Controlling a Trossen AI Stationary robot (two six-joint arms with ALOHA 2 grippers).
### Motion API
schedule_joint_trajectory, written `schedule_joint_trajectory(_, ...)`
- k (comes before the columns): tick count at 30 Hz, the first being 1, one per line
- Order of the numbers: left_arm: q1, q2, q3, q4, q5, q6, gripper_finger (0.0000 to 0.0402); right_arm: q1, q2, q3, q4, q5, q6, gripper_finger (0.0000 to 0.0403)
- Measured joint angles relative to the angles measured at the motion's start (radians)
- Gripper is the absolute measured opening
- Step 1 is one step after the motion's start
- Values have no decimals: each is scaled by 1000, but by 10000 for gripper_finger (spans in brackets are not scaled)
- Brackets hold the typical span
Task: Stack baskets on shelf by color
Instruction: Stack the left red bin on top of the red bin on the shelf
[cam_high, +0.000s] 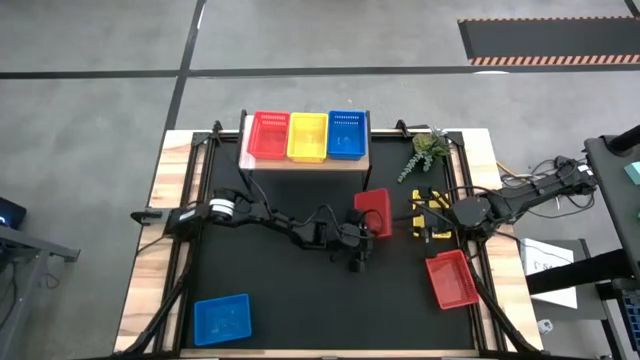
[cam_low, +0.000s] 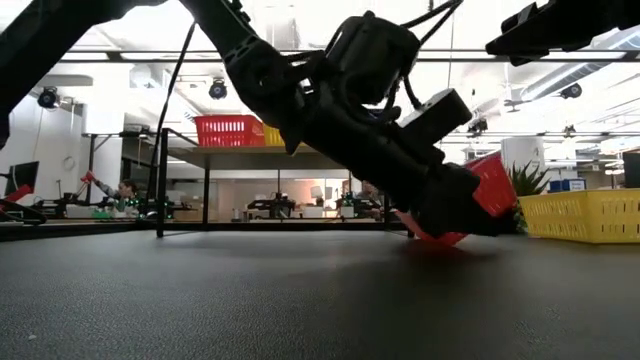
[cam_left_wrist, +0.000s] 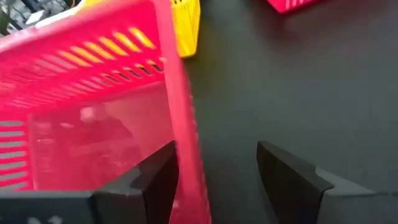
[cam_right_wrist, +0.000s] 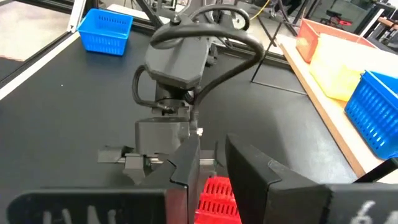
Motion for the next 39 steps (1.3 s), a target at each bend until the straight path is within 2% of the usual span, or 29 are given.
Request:
schedule_joint_trajectory(10, 0, -1, 3, 0, 0, -1, 189, 0, 0, 0, 0, 0, -6, 74)
schedule_joint_trajectory(15, 0, -1, 2, -1, 0, -1, 153, 0, 0, 0, -1, 0, -8, 68)
schedule_joint_trajectory(30, -9, -2, 2, -2, 10, 2, 9, 0, 0, 0, -25, 0, -8, 72)
schedule_joint_trajectory(39, -44, -35, 1, -27, 19, 57, 4, 0, 0, 0, -28, 0, -8, 64)
